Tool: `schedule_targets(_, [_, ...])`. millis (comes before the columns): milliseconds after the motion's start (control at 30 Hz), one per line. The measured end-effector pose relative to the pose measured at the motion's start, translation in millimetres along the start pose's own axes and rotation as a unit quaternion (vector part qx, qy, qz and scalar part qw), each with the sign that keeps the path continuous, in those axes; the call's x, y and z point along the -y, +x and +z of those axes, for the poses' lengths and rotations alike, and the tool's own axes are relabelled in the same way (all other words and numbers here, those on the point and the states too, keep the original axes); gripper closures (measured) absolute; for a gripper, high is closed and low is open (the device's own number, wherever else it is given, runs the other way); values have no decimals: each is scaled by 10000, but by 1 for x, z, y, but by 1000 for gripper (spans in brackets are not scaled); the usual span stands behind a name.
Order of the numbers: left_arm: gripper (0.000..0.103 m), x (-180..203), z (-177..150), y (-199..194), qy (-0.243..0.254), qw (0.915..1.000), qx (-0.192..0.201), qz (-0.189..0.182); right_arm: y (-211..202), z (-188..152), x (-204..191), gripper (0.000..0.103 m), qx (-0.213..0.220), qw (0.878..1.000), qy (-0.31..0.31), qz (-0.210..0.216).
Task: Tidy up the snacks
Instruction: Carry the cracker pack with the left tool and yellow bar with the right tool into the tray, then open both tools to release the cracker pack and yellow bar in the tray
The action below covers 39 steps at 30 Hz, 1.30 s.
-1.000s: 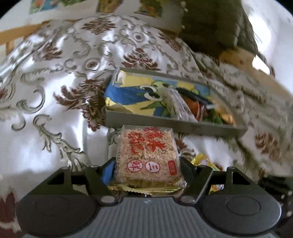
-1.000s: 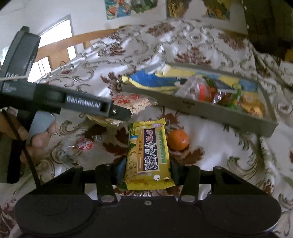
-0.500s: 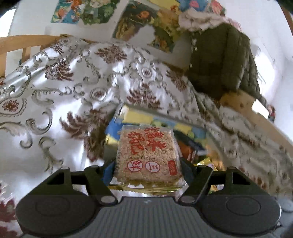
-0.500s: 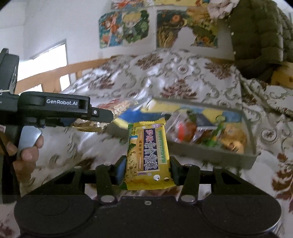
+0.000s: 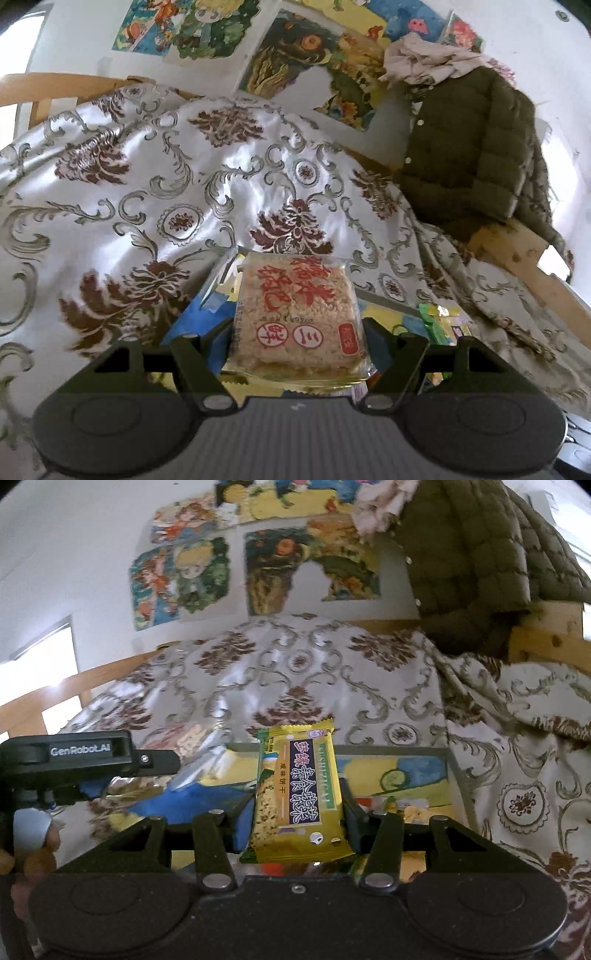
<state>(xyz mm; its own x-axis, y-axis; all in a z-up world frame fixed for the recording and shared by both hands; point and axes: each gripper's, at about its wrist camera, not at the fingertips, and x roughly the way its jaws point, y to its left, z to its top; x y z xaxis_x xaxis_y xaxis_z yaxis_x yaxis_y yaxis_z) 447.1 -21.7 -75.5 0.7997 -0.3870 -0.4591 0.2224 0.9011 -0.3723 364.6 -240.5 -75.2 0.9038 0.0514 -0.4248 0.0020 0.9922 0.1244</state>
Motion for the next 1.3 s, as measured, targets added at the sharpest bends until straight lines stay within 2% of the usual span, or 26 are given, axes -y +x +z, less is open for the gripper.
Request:
schedule_targets(133, [27, 2, -3, 24, -46, 9998, -123, 136, 23, -2, 14, 52, -141, 9996, 203, -115])
schedule_targets(400, [27, 1, -16, 55, -7, 9975, -591, 375, 50, -14, 16, 52, -433, 9988, 99, -228])
schedule_targets(800, [26, 8, -21, 64, 165, 9948, -783, 632, 58, -16, 12, 52, -624, 9973, -142, -363])
schedule_targets(1133, [26, 7, -20, 61, -8, 9941, -871, 639, 55, -13, 8, 49, -606, 9973, -239, -353])
schedule_targets(1300, [22, 6, -15, 53, -195, 9945, -814, 635, 51, -9, 8, 48, -554, 9977, -180, -349])
